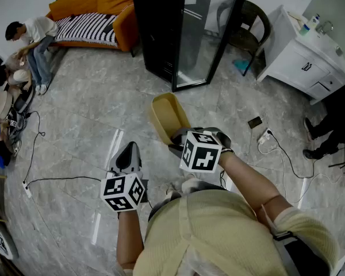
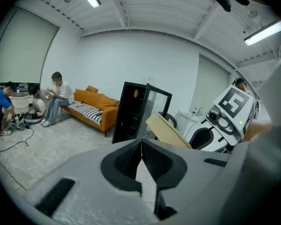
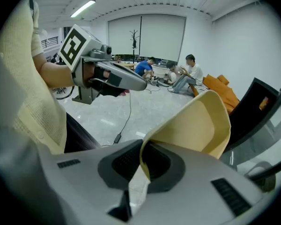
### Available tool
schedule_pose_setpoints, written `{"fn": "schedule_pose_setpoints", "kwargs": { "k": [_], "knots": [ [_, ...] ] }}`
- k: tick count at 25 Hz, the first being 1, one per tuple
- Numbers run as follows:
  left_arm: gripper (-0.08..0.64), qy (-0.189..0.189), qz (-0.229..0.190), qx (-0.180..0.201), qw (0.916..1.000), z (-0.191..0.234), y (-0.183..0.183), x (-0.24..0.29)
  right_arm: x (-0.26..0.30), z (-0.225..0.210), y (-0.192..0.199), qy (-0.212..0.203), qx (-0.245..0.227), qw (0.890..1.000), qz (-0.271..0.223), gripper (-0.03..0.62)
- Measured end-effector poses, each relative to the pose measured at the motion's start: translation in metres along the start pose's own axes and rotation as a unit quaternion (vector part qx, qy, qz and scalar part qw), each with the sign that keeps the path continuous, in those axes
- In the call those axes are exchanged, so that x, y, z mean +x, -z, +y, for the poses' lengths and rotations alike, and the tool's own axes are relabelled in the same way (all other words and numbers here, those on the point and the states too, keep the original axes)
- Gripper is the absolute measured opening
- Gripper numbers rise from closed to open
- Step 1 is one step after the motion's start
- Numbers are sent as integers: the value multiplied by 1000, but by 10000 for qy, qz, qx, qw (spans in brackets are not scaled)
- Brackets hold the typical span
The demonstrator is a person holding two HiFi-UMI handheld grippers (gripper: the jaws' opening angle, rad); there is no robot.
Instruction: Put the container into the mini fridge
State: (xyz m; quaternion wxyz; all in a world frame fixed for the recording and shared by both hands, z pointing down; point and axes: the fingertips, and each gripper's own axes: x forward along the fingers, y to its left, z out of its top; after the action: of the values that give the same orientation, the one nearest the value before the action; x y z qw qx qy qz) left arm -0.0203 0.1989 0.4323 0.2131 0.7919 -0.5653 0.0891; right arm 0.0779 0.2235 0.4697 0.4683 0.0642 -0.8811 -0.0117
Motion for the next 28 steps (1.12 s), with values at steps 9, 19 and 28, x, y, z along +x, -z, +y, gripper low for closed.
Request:
{"fn": "schedule_pose_setpoints", "kwargs": {
  "k": [9,19,28],
  "knots": [
    [23,222,63,145,9996,-23,7,1,-7,7,12,86,114,9999,35,34],
    [23,16,33,-62,10000,2,19,-27,10,21,3,-22,141,9998,137,34],
    [23,-98,-13,-233,9997,39,27,-53,32,39,-22,-186,70,9994,274,34]
  ]
}}
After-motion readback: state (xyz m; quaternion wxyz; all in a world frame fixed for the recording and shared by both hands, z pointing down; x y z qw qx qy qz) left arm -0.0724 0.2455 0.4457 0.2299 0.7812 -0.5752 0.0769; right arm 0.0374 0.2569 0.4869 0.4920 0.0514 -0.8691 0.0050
